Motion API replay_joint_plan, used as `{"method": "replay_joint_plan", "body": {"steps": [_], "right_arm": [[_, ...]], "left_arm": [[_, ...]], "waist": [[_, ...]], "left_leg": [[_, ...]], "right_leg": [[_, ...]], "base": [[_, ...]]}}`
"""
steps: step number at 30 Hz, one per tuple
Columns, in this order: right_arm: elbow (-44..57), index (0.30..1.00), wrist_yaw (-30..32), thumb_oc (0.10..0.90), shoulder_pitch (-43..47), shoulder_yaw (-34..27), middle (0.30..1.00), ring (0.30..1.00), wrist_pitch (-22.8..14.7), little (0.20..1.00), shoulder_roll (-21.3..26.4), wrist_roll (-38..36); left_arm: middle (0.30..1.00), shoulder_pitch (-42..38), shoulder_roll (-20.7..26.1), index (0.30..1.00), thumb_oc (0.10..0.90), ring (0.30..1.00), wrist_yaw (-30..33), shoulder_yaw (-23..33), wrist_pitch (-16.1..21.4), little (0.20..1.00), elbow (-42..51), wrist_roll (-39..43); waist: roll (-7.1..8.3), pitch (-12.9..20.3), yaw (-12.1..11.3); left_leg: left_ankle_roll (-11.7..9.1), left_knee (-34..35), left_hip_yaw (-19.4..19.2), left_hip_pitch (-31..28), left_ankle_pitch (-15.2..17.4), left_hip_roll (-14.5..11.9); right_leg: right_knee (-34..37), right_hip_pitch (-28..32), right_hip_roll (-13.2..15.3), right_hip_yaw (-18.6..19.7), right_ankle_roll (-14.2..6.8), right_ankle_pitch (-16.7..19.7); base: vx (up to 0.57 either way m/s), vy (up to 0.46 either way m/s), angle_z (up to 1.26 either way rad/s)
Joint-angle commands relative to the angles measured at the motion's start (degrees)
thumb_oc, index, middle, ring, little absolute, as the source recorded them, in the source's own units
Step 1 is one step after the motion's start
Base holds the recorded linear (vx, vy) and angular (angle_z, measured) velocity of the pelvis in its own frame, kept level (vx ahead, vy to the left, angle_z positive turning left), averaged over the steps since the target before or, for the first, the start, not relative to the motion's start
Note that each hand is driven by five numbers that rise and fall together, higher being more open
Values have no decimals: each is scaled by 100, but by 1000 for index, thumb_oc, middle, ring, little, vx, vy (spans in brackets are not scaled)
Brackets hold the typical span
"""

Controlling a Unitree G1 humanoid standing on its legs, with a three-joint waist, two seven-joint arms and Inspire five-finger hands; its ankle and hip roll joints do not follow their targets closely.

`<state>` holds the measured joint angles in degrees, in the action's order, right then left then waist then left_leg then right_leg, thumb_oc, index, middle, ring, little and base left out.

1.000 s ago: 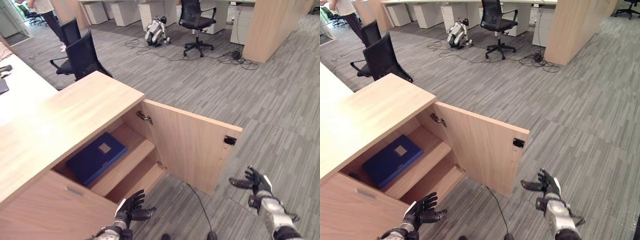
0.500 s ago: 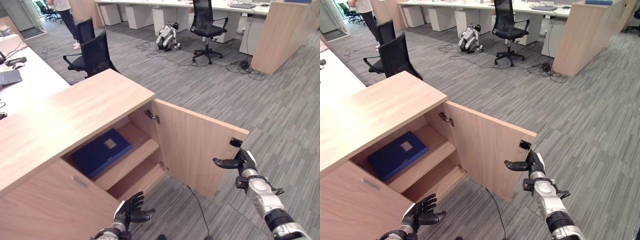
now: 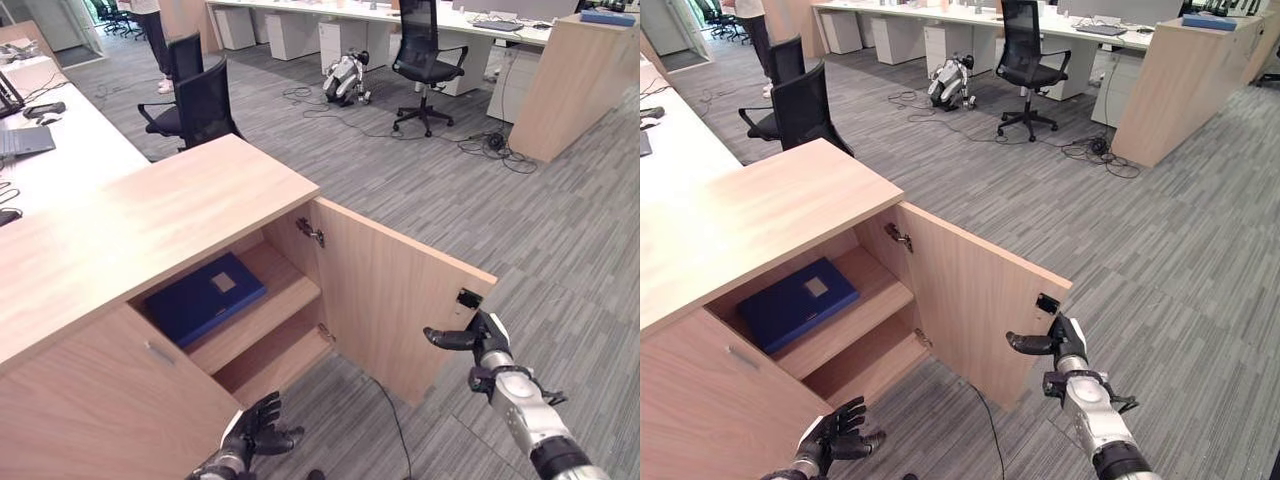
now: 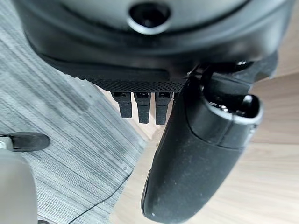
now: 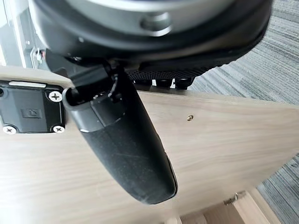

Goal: Put the empty folder in the office cabinet

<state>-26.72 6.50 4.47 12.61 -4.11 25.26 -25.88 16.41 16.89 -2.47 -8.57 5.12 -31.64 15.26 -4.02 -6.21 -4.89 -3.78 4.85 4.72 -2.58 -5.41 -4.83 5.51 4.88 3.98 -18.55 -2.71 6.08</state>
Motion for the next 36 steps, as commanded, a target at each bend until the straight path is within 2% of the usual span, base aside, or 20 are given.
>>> {"method": "replay_joint_plan", "body": {"steps": [1, 2, 3, 4, 5, 7, 9, 10, 14, 16, 17, 18, 20, 23, 24, 25, 27, 29, 32, 36], "right_arm": [[719, 900, -737, 800, 747, 600, 900, 900, -474, 900, -426, 266], [716, 900, -714, 800, 680, 608, 900, 900, -493, 900, -391, 266], [732, 900, -703, 800, 599, 612, 900, 900, -498, 900, -332, 340], [742, 900, -705, 800, 565, 639, 900, 900, -483, 900, -299, 432], [762, 900, -733, 800, 542, 709, 900, 900, -487, 900, -266, 560], [726, 900, -719, 800, 618, 821, 900, 900, -490, 900, -316, 633], [748, 900, -849, 800, 611, 983, 900, 900, -358, 900, -471, 718], [750, 900, -850, 800, 608, 988, 900, 900, -354, 900, -475, 720], [1037, 900, -1027, 800, 754, 1278, 900, 900, -310, 900, -560, 1025], [1119, 900, -1027, 800, 1098, 1445, 900, 900, -328, 900, -653, 1090], [1219, 900, -1050, 800, 1301, 1559, 900, 900, -348, 900, -758, 1068], [1409, 900, -1159, 800, 1879, 1861, 900, 900, -394, 900, -1010, 1005], [1572, 900, -1228, 800, 2303, 2111, 900, 900, -460, 900, -1176, 891], [1968, 900, -1482, 800, 2686, 2543, 900, 900, -474, 900, -1235, 599], [2141, 900, -1600, 800, 2876, 2691, 900, 900, -515, 900, -1212, 524], [2302, 900, -1651, 800, 3016, 2776, 900, 900, -498, 900, -1181, 411], [2500, 900, -1704, 800, 3201, 2856, 900, 900, -491, 900, -1115, 170], [2783, 900, -1802, 800, 3158, 2860, 900, 900, -538, 900, -816, 62], [2759, 900, -1822, 800, 2704, 2650, 900, 900, -481, 900, -427, 125], [2384, 900, -1748, 800, 1784, 2244, 900, 900, -439, 900, -155, 399]], "left_arm": [[900, -708, 319, 900, 800, 900, 216, -1, 416, 900, 62, -2], [900, -821, 287, 900, 800, 900, 266, -31, 421, 900, 8, 38], [900, -895, 218, 900, 800, 900, 287, -64, 407, 900, -37, 71], [900, -930, 184, 900, 800, 900, 283, -75, 400, 900, -63, 76], [900, -984, 181, 900, 800, 900, 275, -86, 384, 900, -87, 36], [900, -1024, 301, 900, 800, 900, 246, -132, 369, 900, -83, -62], [900, -884, 421, 900, 800, 900, 194, -66, 345, 900, -124, -168], [900, -878, 423, 900, 800, 900, 193, -62, 347, 900, -125, -170], [900, -791, 546, 900, 800, 900, 186, 19, 313, 900, -200, -403], [900, -820, 639, 900, 800, 900, 215, 63, 260, 900, -245, -436], [900, -867, 692, 900, 800, 900, 236, 100, 257, 900, -247, -438], [900, -952, 764, 900, 800, 900, 279, 98, 253, 900, -452, -538], [900, -1061, 815, 900, 800, 900, 369, 92, 286, 900, -703, -640], [900, -1208, 842, 900, 800, 900, 461, 11, 291, 900, -1008, -619], [900, -1265, 817, 900, 800, 900, 472, -33, 316, 900, -1140, -609], [900, -1287, 803, 900, 800, 900, 478, -63, 326, 900, -1207, -610], [900, -1361, 769, 900, 800, 900, 515, -109, 342, 900, -1416, -659], [900, -1522, 704, 900, 800, 900, 556, -146, 375, 900, -1748, -774], [900, -1612, 591, 900, 800, 900, 541, -116, 357, 900, -1925, -886], [900, -1516, 455, 900, 800, 900, 490, -42, 353, 900, -2048, -960]], "waist": [[82, -154, -455], [53, -273, -492], [41, -346, -469], [53, -326, -403], [125, -282, -270], [204, -260, -127], [216, -153, -119], [218, -154, -105], [363, -8, -420], [462, 4, -586], [500, -38, -644], [536, -118, -814], [571, -192, -864], [582, -238, -948], [546, -226, -987], [574, -206, -1014], [639, -182, -1045], [655, -183, -961], [708, -118, -828], [657, -14, -662]], "left_leg": [[-180, -145, 136, 393, 159, 267], [-257, -357, 166, 649, 119, 304], [-330, -530, -54, 879, 68, 261], [-306, -609, -431, 970, 77, 148], [-297, -720, -1167, 917, 196, -187], [-302, -1007, -2276, 842, 198, -675], [-341, -898, -2653, 574, 237, -783], [-340, -881, -2646, 564, 230, -775], [-148, -401, -2434, 452, 277, -517], [13, -199, -2310, 462, 328, -336], [91, -107, -2281, 422, 365, -255], [232, -49, -2177, 364, 457, -139], [344, -8, -2001, 304, 562, 14], [364, 15, -1519, 306, 564, 99], [367, 15, -1329, 384, 437, 87], [352, 15, -1151, 394, 447, 140], [346, 15, -850, 374, 483, 255], [337, 15, -475, 327, 526, 346], [341, 15, -171, 329, 554, 506], [344, 15, -170, 309, 609, 552]], "right_leg": [[-51, 226, 293, -219, -265, -1079], [-51, 205, 397, -392, -279, -1075], [-51, 190, 526, -644, -300, -1055], [-51, 178, 620, -829, -319, -1042], [-51, 256, 700, -1026, -349, -1121], [-51, 364, 759, -1361, -316, -1075], [-51, 516, 762, -1619, -301, -1011], [-51, 525, 763, -1629, -306, -1009], [-208, 635, 864, -2059, -403, -862], [-724, 509, 1000, -2193, -462, -931], [-1124, 392, 1163, -2230, -539, -989], [-1901, 184, 1512, -2274, -736, -831], [-2612, -70, 1730, -1966, -935, -692], [-2660, -392, 1231, -1116, -881, -987], [-2359, -436, 960, -1035, -697, -1130], [-2090, -433, 799, -886, -635, -1264], [-1487, -420, 589, -586, -539, -1234], [-1094, -667, 513, -110, -563, -1050], [-751, -488, 534, 19, -566, -917], [-509, -308, 554, 42, -580, -813]], "base": [[-179, 43, 46], [-263, 89, 55], [-214, 105, 55], [-111, 81, 110], [-60, 42, 140], [-72, 66, 141], [-6, 152, 58], [55, 162, 57], [63, 186, 69], [66, 232, 225], [102, 333, 201], [104, 336, 137], [102, 232, 118], [53, 51, 96], [83, -29, 88], [111, -61, 131], [171, -73, 144], [192, -36, 104], [90, -10, 134], [66, -1, 59]]}}
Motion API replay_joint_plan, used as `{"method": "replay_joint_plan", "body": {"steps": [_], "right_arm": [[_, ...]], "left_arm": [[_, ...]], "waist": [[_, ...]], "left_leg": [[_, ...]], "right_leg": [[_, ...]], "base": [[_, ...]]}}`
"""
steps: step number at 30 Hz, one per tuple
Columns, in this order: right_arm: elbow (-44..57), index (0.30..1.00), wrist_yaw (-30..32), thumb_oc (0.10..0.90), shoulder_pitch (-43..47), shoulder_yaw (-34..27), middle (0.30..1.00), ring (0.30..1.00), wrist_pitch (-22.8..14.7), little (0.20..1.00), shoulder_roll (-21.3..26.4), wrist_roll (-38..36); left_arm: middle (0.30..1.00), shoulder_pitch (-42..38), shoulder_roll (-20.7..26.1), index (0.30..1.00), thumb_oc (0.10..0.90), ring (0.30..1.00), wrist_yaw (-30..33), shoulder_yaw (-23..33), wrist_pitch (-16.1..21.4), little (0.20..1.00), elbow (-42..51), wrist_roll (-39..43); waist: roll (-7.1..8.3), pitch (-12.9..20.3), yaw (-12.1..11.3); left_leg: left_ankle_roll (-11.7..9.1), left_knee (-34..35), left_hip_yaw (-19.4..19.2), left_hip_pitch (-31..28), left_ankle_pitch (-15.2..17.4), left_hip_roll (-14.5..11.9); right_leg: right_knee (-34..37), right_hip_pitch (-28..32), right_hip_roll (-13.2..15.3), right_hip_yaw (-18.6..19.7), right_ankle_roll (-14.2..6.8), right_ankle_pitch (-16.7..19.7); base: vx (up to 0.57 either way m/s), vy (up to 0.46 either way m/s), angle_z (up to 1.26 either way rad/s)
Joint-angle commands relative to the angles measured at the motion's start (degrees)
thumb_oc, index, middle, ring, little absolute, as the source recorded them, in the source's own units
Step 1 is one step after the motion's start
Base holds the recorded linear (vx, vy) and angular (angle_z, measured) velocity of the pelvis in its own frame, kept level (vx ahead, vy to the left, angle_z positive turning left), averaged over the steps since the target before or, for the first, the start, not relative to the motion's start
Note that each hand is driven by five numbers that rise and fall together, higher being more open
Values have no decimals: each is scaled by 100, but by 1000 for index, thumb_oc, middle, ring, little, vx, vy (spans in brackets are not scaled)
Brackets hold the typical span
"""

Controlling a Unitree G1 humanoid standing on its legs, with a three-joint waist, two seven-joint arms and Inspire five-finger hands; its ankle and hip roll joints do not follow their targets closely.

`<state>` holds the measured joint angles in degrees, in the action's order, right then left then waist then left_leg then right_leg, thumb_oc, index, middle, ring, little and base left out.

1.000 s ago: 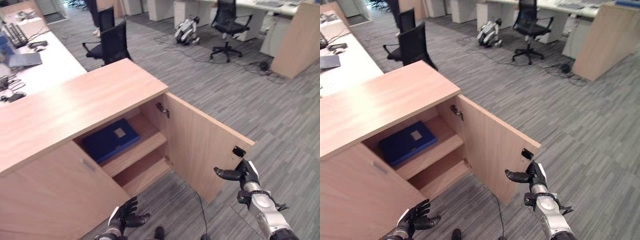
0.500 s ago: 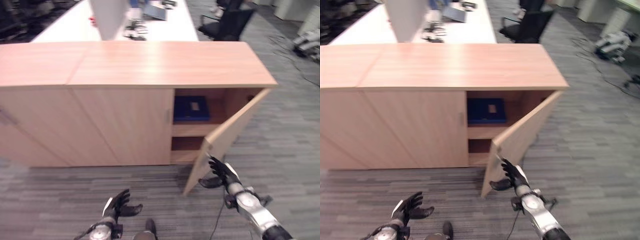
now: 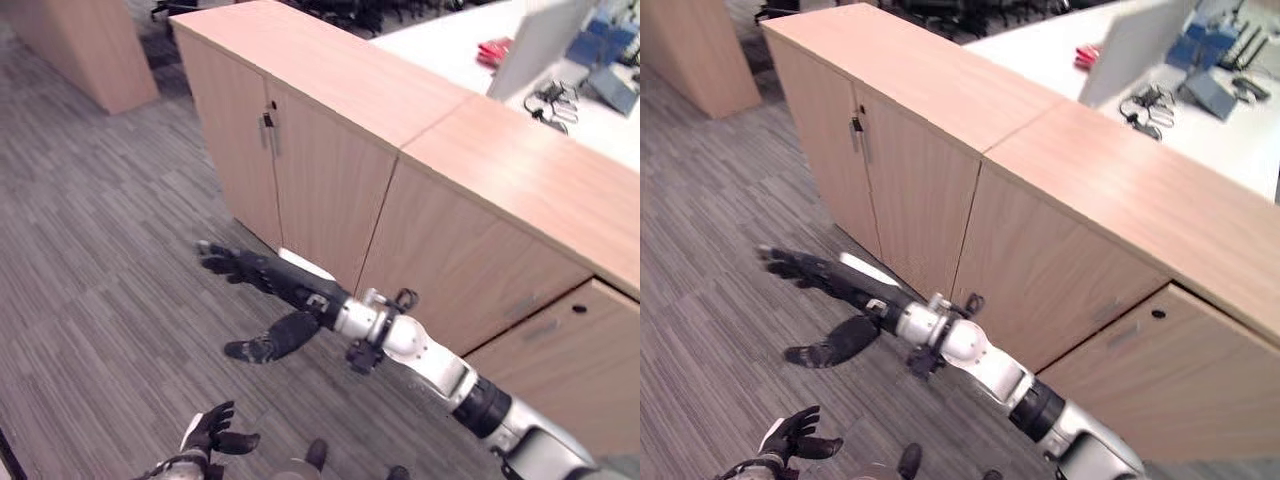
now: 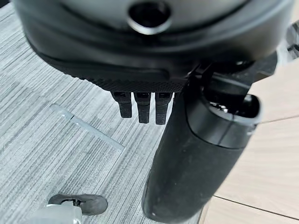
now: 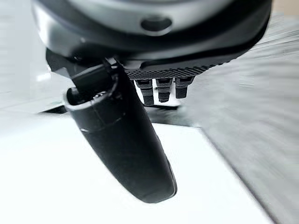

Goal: Put the empty folder in the office cabinet

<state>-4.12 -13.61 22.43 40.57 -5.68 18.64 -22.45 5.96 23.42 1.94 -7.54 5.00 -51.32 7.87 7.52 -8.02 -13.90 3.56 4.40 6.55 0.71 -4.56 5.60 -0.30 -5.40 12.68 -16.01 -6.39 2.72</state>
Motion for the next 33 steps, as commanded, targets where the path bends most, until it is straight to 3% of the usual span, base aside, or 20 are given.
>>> {"method": "replay_joint_plan", "body": {"steps": [1, 2, 4, 6, 7, 11, 17, 26, 33], "right_arm": [[-131, 900, 312, 800, -324, -680, 900, 900, -261, 900, 568, 324], [-131, 900, 312, 800, -324, -680, 900, 900, -261, 900, 568, 324], [-1376, 900, 651, 800, -1430, -1281, 900, 900, -135, 900, 638, 1400], [-2176, 900, 981, 800, -1812, -1656, 900, 900, -59, 900, 536, 1838], [-2179, 900, 982, 800, -1810, -1657, 900, 900, -61, 900, 535, 1839], [-4387, 900, 1627, 800, -2253, -2656, 900, 900, 180, 900, 41, 1766], [-5998, 900, 1935, 800, -2220, -3213, 900, 900, 331, 900, -81, 1532], [-6499, 900, 2002, 800, -2166, -3378, 900, 900, 402, 900, -79, 1411], [-6466, 900, 1984, 800, -2111, -3339, 900, 900, 392, 900, -79, 1365]], "left_arm": [[900, -424, -236, 900, 800, 900, 36, -135, 372, 900, -77, -250], [900, -424, -236, 900, 800, 900, 36, -135, 372, 900, -77, -250], [900, -287, -323, 900, 800, 900, -5, -38, 357, 900, 12, -265], [900, -227, -362, 900, 800, 900, -1, -24, 342, 900, 26, -252], [900, -229, -361, 900, 800, 900, -1, -25, 341, 900, 26, -252], [900, -266, -423, 900, 800, 900, -10, -67, 246, 900, -61, -154], [900, -324, -496, 900, 800, 900, -2, -138, 161, 900, -201, -155], [900, -310, -688, 900, 800, 900, -23, -288, 67, 900, -656, -359], [900, -388, -759, 900, 800, 900, 64, -422, 37, 900, -858, -609]], "waist": [[-530, 169, 298], [-530, 169, 298], [-606, 210, 524], [-654, 218, 661], [-650, 230, 664], [-770, 263, 1013], [-902, 216, 1182], [-1100, 186, 1376], [-1118, 172, 1456]], "left_leg": [[-393, 60, -384, -47, 535, -489], [-393, 60, -384, -47, 535, -489], [-402, 60, -438, -117, 588, -491], [-408, 60, -487, -176, 626, -511], [-405, 60, -484, -155, 615, -506], [-425, 60, -604, -323, 688, -544], [-459, 60, -782, -488, 750, -621], [-492, 60, -1052, -617, 774, -683], [-502, 60, -1093, -665, 790, -696]], "right_leg": [[161, 775, -301, -210, -220, -427], [161, 775, -301, -210, -220, -427], [409, 906, -331, -58, -226, -360], [485, 972, -349, 0, -226, -353], [488, 955, -344, -4, -228, -342], [530, 1026, -392, 125, -196, -402], [530, 1101, -439, 225, -168, -472], [530, 1132, -480, 331, -152, -518], [530, 1172, -485, 331, -139, -526]], "base": [[14, -4, -10], [34, -31, -58], [63, -58, -75], [46, -48, -19], [44, -68, -19], [57, -69, -40], [43, -91, -25], [23, -32, -7], [16, -21, -8]]}}
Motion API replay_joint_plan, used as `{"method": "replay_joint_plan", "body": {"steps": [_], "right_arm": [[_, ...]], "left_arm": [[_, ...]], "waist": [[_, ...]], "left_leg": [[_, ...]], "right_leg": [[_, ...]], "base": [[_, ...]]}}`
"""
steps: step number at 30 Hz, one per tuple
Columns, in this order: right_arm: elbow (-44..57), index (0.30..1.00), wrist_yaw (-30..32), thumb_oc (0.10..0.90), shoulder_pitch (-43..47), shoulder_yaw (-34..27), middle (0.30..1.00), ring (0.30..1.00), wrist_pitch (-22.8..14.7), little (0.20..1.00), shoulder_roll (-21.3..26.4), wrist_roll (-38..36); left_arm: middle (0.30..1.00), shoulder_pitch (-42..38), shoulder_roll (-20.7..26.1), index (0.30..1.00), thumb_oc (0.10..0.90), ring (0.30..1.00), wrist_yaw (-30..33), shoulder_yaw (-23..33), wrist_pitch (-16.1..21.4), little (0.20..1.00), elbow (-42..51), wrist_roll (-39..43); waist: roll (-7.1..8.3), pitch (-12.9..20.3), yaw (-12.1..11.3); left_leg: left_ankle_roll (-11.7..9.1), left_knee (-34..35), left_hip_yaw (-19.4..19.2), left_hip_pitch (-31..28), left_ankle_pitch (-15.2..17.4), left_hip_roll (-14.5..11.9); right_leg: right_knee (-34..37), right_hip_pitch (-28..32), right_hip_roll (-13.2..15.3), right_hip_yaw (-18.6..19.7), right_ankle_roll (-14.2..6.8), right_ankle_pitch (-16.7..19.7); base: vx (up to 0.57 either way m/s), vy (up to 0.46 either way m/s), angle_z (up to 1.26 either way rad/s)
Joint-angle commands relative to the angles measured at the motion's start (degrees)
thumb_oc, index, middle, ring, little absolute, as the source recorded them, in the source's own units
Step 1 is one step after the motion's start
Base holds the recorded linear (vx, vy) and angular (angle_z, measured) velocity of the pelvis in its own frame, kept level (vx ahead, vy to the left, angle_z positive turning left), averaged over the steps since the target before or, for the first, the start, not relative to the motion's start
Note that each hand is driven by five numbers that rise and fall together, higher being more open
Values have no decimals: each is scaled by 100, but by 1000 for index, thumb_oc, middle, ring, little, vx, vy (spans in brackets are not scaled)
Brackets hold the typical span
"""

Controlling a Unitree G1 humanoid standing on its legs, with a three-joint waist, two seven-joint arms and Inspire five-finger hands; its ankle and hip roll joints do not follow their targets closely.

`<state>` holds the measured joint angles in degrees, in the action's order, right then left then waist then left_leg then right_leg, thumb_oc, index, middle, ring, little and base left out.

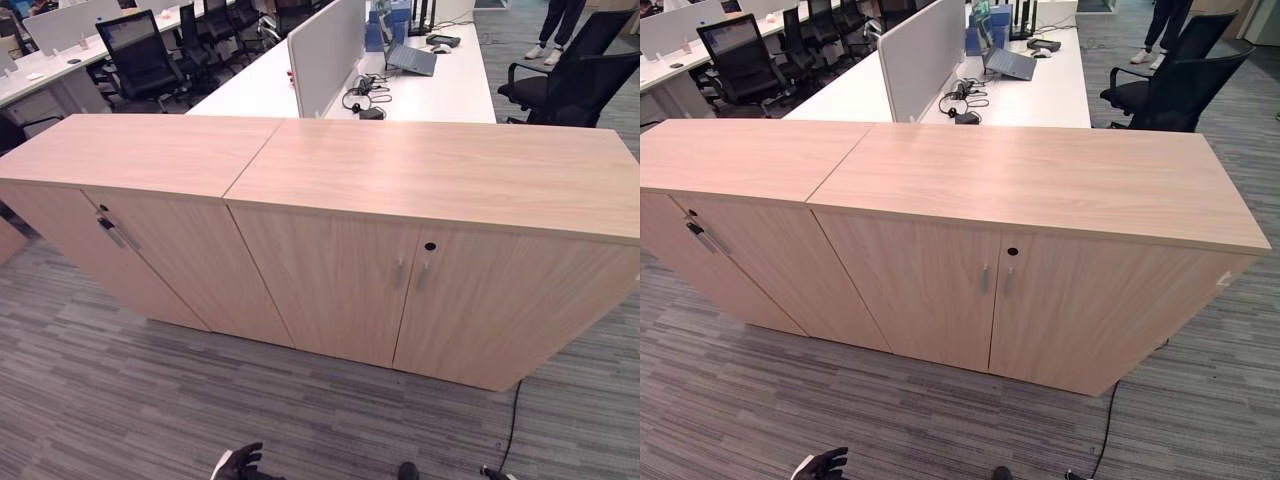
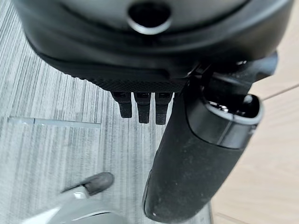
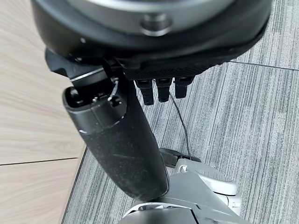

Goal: Put the empty folder in the office cabinet

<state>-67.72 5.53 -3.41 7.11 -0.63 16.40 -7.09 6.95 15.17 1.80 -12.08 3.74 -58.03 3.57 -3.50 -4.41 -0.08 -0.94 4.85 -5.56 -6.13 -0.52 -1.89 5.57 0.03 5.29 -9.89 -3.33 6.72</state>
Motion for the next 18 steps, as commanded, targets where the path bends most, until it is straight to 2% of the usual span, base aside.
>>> {"method": "replay_joint_plan", "body": {"steps": [1, 13, 18], "right_arm": [[-109, 900, 73, 800, 475, 6, 900, 900, -124, 900, 141, -176], [-99, 900, 75, 800, 603, 7, 900, 900, -134, 900, 143, -253], [-106, 900, 10, 800, 584, 87, 900, 900, -116, 900, 128, -175]], "left_arm": [[900, -492, 39, 900, 800, 900, 113, 34, 154, 900, -264, -214], [900, -494, 0, 900, 800, 900, 213, 17, 102, 900, -500, -409], [900, -445, 12, 900, 800, 900, -20, -21, 120, 900, -421, -282]], "waist": [[-2, -183, 77], [118, -132, 38], [148, -129, 27]], "left_leg": [[-51, 15, 108, 2, 397, 48], [-62, 15, 39, -96, 434, -4], [-69, 15, 17, -118, 448, -16]], "right_leg": [[-57, 644, 248, -287, -442, -931], [-57, 698, 189, -261, -424, -953], [-57, 702, 176, -267, -424, -960]], "base": [[0, 0, 0], [0, 2, -1], [-4, 3, -1]]}}
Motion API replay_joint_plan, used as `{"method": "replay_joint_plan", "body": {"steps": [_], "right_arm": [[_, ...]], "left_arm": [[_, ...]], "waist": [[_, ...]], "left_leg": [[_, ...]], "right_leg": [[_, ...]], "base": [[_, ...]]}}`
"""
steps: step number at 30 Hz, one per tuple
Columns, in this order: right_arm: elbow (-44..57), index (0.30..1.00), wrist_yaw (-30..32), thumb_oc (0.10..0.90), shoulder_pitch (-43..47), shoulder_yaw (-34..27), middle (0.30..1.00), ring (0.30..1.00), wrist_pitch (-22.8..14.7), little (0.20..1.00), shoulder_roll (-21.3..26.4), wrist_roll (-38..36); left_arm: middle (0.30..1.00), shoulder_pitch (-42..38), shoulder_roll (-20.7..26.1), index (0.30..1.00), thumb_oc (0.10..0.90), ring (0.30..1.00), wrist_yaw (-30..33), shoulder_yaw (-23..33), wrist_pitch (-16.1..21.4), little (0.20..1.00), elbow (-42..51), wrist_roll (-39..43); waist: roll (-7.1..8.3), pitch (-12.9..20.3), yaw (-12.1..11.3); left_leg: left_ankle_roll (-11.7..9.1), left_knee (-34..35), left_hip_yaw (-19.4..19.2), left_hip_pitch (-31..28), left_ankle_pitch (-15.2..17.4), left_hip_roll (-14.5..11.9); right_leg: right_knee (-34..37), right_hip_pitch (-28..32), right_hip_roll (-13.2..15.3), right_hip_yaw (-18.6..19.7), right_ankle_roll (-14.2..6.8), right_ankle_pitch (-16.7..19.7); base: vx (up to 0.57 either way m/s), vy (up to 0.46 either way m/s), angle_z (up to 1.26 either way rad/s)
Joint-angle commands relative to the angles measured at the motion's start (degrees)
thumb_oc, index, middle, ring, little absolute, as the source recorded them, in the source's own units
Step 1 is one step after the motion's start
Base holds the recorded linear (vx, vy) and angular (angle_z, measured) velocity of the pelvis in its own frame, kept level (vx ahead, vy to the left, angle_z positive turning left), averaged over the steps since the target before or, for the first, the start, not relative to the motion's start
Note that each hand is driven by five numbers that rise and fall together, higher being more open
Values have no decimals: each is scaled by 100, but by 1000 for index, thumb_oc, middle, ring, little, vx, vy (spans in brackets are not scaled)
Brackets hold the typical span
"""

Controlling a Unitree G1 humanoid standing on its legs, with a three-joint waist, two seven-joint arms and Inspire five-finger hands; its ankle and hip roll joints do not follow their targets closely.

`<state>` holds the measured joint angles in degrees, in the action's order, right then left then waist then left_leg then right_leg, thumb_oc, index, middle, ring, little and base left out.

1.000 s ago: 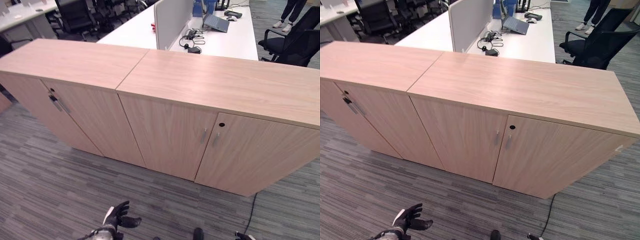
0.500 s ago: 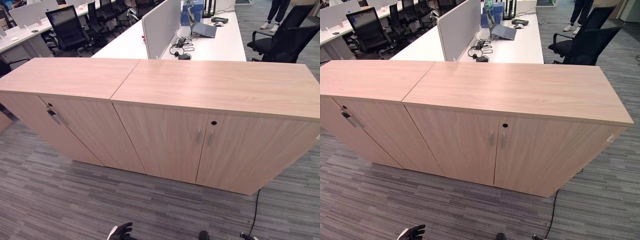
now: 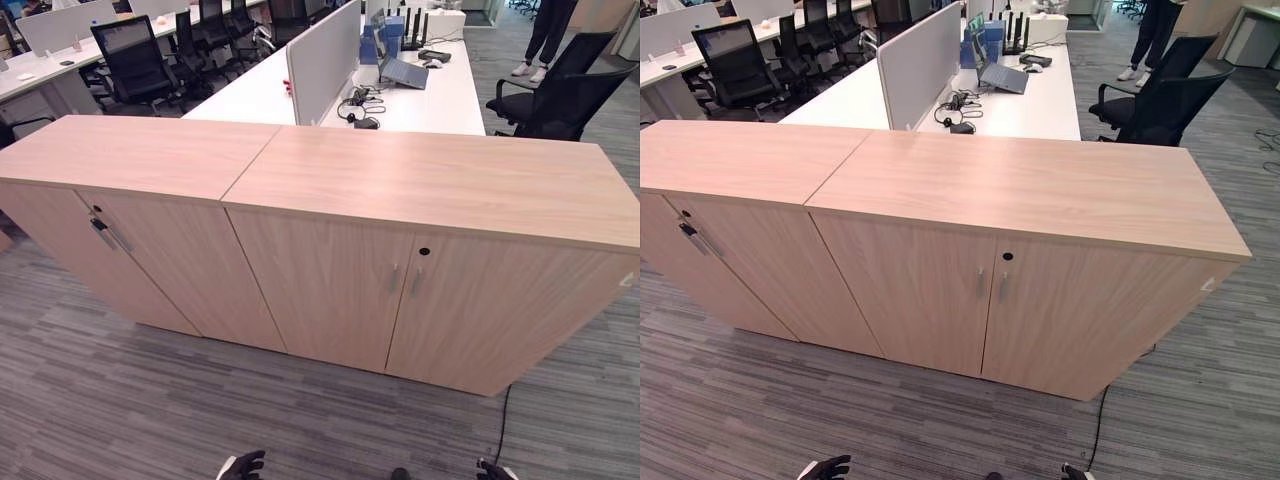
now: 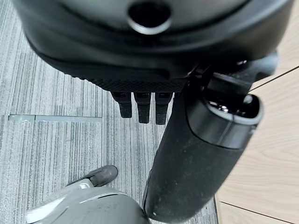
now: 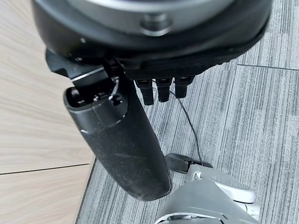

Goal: Put the empty folder in the office cabinet

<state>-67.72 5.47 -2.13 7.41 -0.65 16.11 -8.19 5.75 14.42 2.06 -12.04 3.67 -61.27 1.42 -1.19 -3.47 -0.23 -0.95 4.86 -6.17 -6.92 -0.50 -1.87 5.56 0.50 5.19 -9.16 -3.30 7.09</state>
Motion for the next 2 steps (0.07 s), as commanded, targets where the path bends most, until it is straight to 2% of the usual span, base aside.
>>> {"method": "replay_joint_plan", "body": {"steps": [1, 2], "right_arm": [[-101, 900, 2, 800, 453, 67, 900, 900, -113, 900, 156, -58], [-101, 900, 2, 800, 453, 67, 900, 900, -113, 900, 156, -58]], "left_arm": [[900, -317, 90, 900, 800, 900, -75, -23, 128, 900, -86, -32], [900, -316, 91, 900, 800, 900, -76, -23, 128, 900, -86, -31]], "waist": [[-83, -226, 41], [-83, -226, 41]], "left_leg": [[-70, 14, 70, -40, 445, -22], [-70, 14, 69, -40, 446, -22]], "right_leg": [[-56, 653, 186, -337, -426, -995], [-56, 653, 186, -337, -426, -995]], "base": [[0, 0, 0], [0, 0, 0]]}}
